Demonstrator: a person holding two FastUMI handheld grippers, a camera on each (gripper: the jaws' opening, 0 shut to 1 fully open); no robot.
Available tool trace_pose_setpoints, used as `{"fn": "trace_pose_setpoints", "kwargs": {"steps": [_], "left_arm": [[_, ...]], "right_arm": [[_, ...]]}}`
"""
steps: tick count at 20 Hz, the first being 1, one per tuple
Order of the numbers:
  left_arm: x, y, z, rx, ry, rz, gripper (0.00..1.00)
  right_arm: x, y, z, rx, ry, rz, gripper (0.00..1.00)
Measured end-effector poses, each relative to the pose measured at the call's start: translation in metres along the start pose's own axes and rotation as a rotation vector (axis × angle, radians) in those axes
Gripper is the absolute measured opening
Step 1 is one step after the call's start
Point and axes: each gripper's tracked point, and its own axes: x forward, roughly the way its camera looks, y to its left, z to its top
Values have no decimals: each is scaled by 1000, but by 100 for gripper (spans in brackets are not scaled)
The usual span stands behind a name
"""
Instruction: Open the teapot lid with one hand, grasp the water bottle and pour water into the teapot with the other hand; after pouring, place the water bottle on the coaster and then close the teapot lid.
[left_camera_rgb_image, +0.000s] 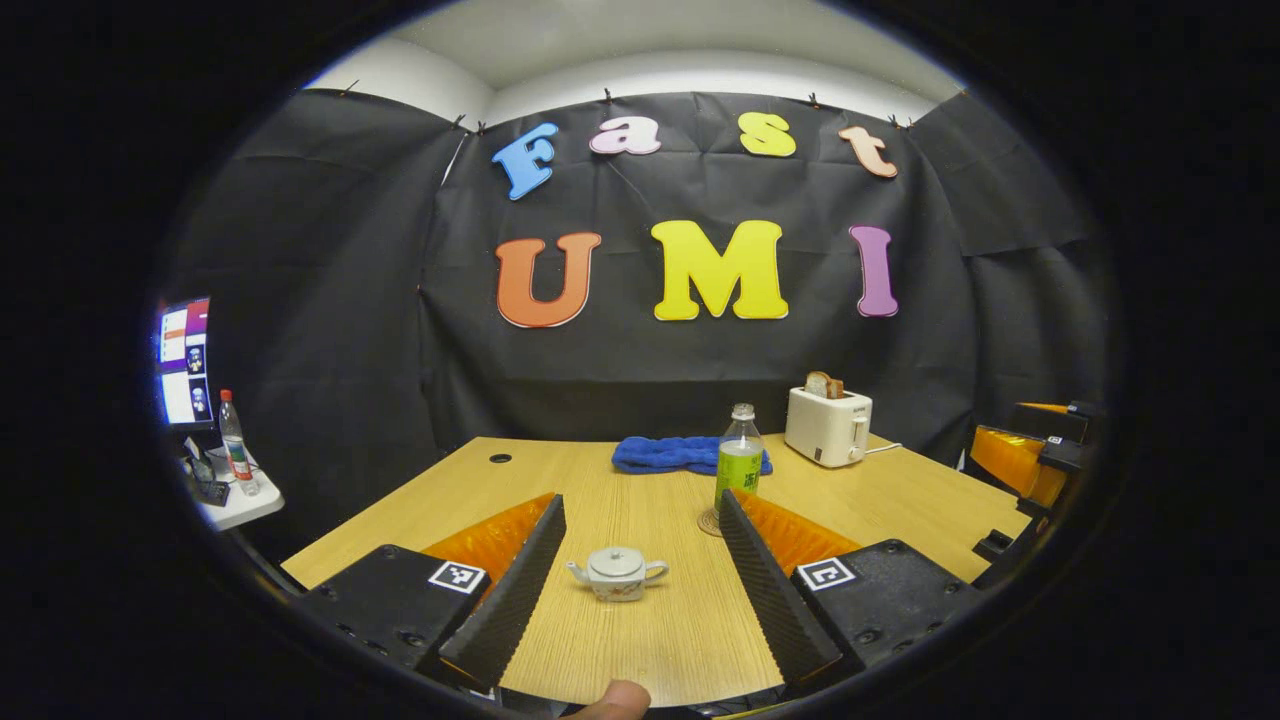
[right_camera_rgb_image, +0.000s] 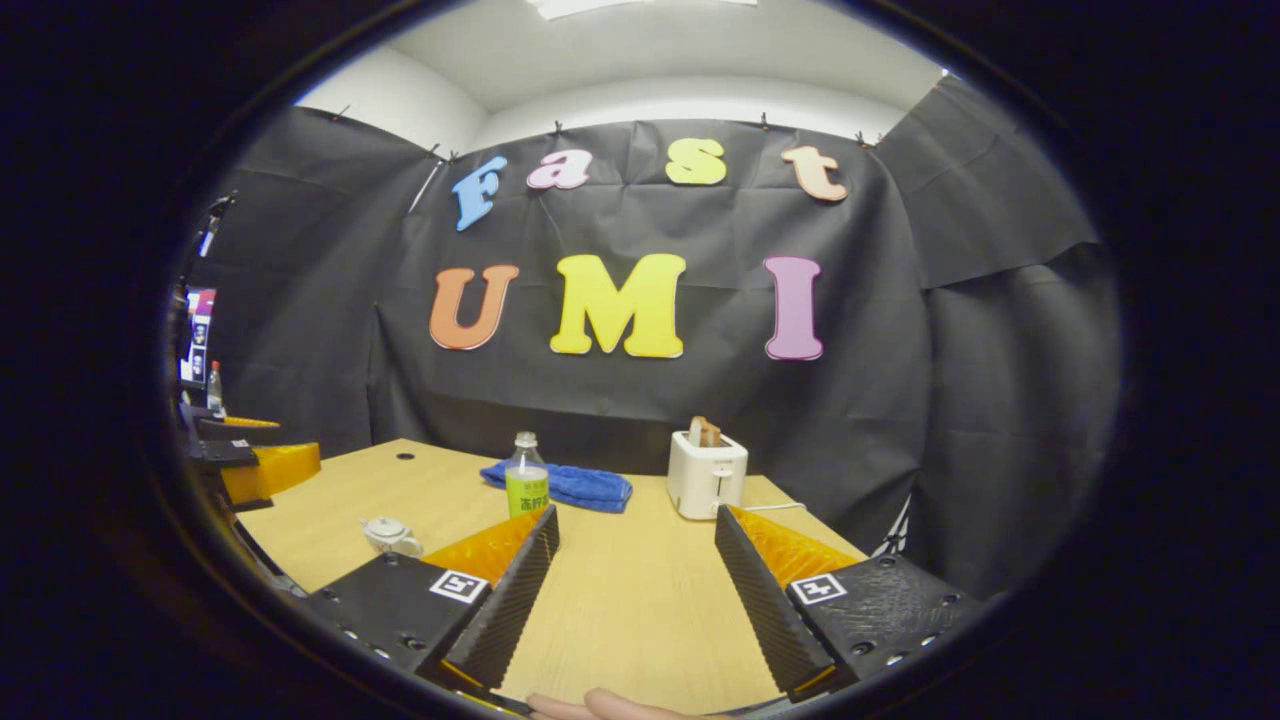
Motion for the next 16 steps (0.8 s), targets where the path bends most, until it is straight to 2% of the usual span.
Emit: {"fn": "trace_pose_setpoints", "kwargs": {"steps": [3, 6, 10, 16], "left_arm": [[-11, -10, 7, -41, -8, -22, 98], [-13, -13, 10, 12, -33, -35, 97], [-12, -14, 11, 40, -51, -41, 97], [-2, -10, -2, 23, -25, -23, 97]], "right_arm": [[-1, 8, -10, 28, 46, 19, 94], [3, 13, -17, 14, 69, 53, 94], [6, 13, -20, -13, 68, 41, 95], [8, 12, -21, -42, 64, 28, 94]]}}
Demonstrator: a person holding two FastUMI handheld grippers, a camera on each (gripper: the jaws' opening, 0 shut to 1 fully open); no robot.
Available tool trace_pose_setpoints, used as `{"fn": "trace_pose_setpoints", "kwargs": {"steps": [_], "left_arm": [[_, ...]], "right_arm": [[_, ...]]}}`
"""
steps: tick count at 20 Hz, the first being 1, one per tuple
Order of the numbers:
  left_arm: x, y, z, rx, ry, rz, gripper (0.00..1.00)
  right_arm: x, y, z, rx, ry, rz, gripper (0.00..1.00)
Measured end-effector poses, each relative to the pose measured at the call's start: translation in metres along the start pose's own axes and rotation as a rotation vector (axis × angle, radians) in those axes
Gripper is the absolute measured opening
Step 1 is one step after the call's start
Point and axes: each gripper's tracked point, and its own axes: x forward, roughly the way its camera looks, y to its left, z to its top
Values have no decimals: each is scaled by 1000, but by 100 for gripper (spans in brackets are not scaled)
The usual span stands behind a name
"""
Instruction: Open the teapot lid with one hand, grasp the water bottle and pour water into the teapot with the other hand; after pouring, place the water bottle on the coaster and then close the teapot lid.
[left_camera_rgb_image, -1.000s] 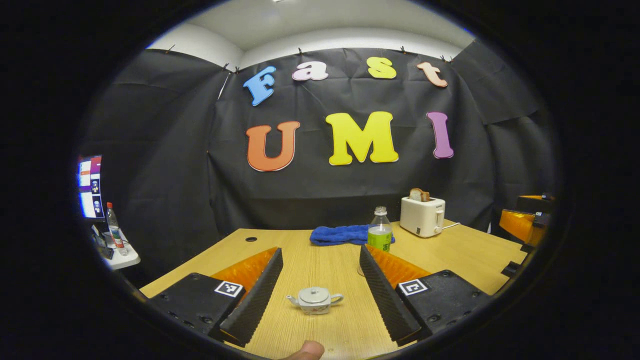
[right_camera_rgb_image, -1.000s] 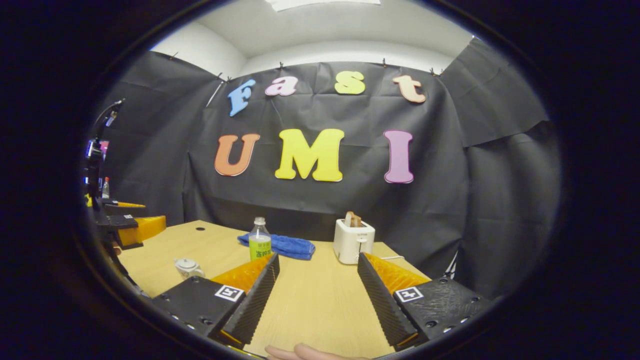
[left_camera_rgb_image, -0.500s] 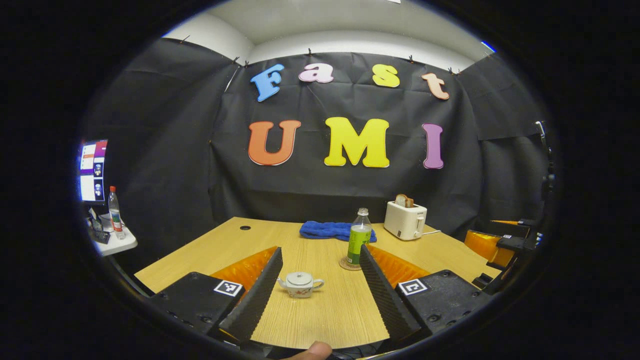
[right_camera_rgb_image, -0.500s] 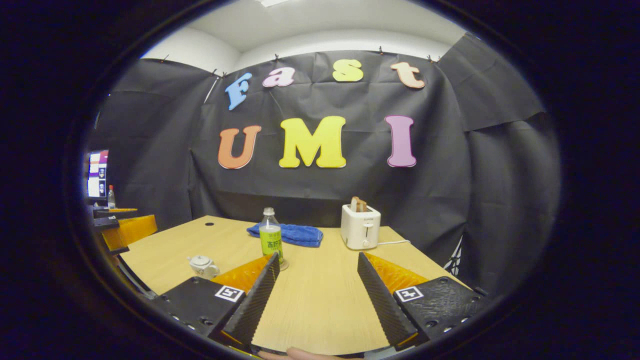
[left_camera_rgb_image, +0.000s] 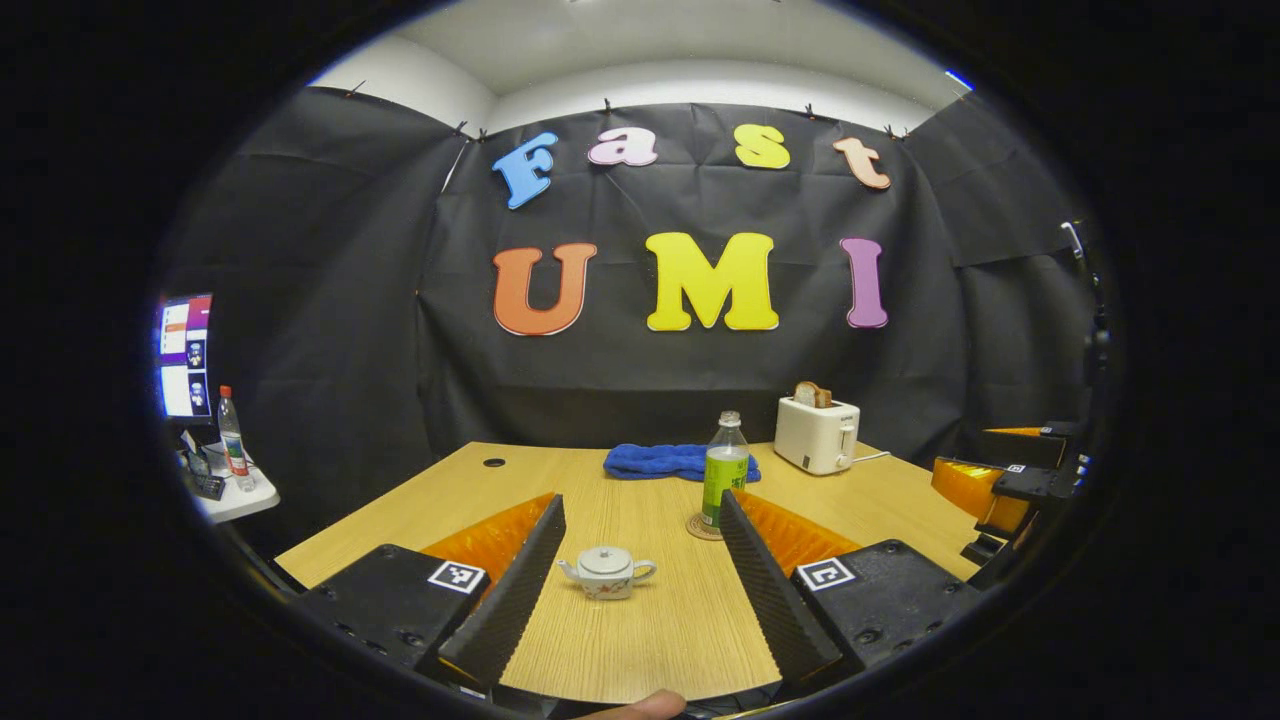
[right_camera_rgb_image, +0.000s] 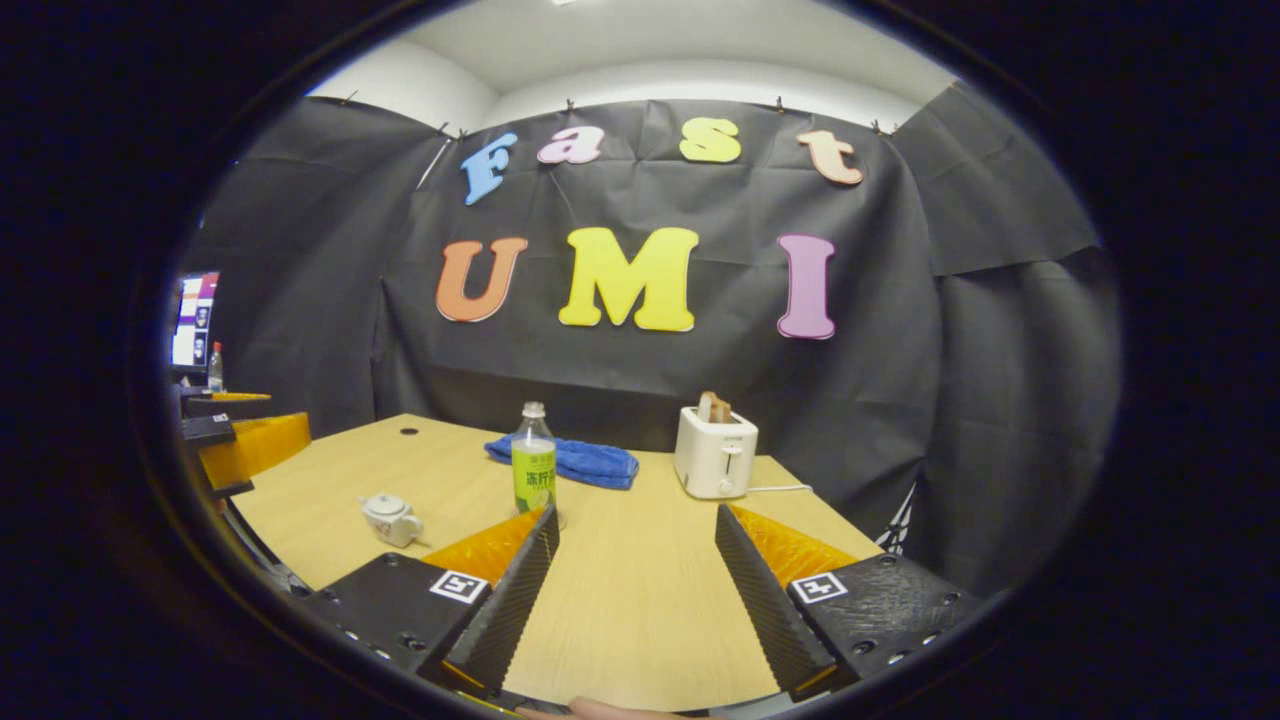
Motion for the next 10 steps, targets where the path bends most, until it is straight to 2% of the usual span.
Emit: {"fn": "trace_pose_setpoints", "kwargs": {"steps": [10], "left_arm": [[-4, -2, 7, 5, -16, -8, 97]], "right_arm": [[1, 6, -4, -8, 6, 4, 95]]}}
